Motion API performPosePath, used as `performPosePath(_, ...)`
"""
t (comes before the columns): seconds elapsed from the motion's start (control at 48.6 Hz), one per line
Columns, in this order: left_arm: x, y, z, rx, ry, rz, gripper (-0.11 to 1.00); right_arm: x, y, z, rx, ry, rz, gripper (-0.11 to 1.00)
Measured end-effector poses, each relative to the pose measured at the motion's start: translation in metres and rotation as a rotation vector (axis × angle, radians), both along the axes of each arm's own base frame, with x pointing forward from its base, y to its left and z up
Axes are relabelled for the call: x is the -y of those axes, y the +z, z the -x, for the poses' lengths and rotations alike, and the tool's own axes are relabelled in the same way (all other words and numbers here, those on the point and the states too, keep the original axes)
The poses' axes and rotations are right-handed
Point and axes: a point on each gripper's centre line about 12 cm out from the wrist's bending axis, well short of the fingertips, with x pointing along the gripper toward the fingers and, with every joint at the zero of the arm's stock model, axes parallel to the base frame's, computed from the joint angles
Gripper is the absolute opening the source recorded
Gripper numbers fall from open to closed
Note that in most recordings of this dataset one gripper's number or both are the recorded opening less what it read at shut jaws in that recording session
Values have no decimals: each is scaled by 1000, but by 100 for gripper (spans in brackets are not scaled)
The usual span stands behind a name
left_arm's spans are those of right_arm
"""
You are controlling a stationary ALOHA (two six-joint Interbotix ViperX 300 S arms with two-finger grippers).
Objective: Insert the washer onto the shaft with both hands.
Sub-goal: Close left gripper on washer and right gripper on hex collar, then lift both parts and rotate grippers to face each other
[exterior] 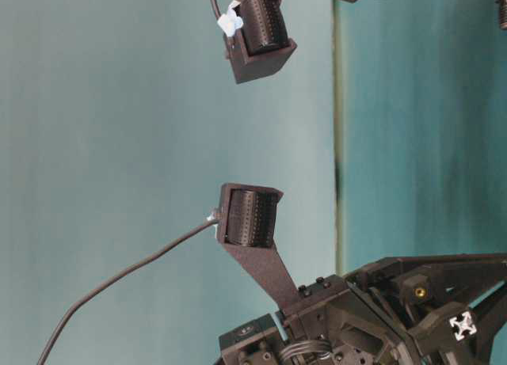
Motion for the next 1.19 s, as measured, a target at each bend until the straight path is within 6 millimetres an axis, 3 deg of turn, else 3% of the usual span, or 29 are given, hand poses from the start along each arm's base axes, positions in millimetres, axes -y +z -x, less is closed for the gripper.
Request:
performPosePath(0.577, -1, 8, 1, 9, 3, 0, 36, 7, 5, -2, 8, -21, 2, 0)
performPosePath(1.009, -4, 30, 3, 74, 9, 2, 36, 8, 37, -5, 141, -20, 8, 0)
performPosePath(1.194, -3, 39, 5, 176, 5, 5, 36, 7, 39, 2, 199, -21, 10, 0)
